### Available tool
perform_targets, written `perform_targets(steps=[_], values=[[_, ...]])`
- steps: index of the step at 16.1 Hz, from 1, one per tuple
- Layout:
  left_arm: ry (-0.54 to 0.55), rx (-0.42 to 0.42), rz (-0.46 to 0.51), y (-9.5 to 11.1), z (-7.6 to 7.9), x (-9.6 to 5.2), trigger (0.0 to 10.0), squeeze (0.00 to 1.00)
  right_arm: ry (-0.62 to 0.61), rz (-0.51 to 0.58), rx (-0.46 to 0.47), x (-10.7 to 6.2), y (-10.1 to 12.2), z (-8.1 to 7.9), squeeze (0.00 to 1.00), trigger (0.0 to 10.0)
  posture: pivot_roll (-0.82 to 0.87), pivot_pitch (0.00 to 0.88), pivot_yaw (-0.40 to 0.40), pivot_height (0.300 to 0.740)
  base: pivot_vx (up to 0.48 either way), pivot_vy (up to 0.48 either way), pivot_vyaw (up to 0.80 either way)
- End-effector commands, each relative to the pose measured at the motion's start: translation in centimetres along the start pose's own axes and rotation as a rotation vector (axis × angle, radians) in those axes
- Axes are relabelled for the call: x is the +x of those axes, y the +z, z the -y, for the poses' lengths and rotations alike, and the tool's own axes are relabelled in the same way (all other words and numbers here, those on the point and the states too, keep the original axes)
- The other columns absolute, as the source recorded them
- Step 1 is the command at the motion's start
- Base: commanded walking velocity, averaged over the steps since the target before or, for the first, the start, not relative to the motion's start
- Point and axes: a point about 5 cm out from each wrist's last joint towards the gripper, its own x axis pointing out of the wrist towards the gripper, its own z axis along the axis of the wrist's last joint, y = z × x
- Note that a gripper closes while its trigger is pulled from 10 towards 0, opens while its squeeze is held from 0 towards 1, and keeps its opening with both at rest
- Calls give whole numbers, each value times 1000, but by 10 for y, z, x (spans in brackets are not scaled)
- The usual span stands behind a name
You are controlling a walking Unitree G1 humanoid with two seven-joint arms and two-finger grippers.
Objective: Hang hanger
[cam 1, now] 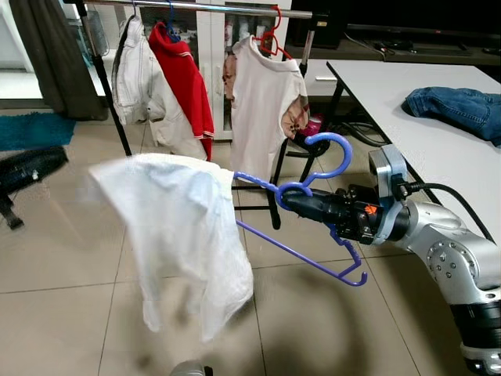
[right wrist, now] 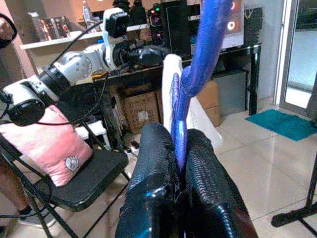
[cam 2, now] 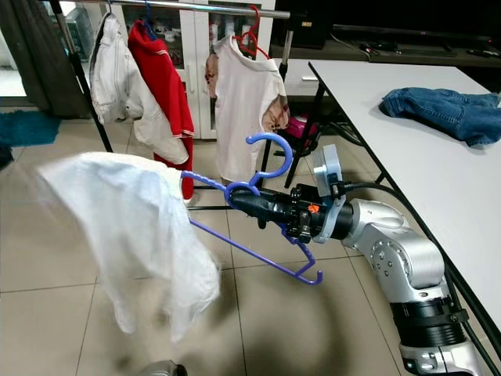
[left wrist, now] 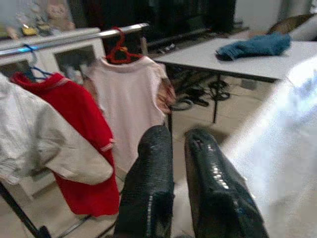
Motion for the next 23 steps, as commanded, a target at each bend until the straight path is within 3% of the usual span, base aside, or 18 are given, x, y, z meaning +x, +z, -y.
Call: perform_targets(steps=[1,4,5,7,9,11,13,15,17,20,22,23], values=[[8,43,-10,10,-9,-1,10000,1000,-39,0,-45,-1,7,6,0,10000,40,1,-36,740,0,0,0],[-11,75,7,23,-17,3,10000,1000,-71,-29,-72,0,8,10,0,10000,46,1,-45,740,0,0,0],[-186,62,70,41,-4,33,10000,1000,-55,-103,-121,5,6,8,0,10000,50,0,-46,740,0,0,0],[-321,62,73,44,10,55,10000,1000,-35,-131,-148,9,5,6,0,10000,50,0,-41,740,0,0,0],[-561,53,82,45,39,98,10000,1000,-17,-151,-187,17,6,3,0,10000,43,0,-22,740,0,0,0],[-685,45,79,45,55,117,10000,1000,-9,-159,-204,20,6,2,0,10000,37,0,-12,740,0,0,0],[-765,43,60,44,65,125,10000,1000,-9,-167,-215,21,6,1,0,10000,33,0,-4,740,0,0,0],[-886,71,-39,36,74,131,10000,0,5,-173,-229,21,5,-1,0,10000,17,0,17,740,0,0,0],[-913,89,-80,32,72,133,10000,0,14,-176,-230,19,5,-3,0,10000,13,0,19,740,0,0,0],[-932,202,-213,13,70,135,10000,0,19,-186,-234,17,5,-4,0,10000,10,0,18,740,0,0,0],[-897,264,-284,0,64,137,3490,0,27,-187,-235,18,6,-4,0,10000,10,0,15,740,0,0,0],[-890,250,-270,-2,63,138,0,0,32,-188,-234,18,6,-5,0,10000,11,0,12,740,0,0,0]])
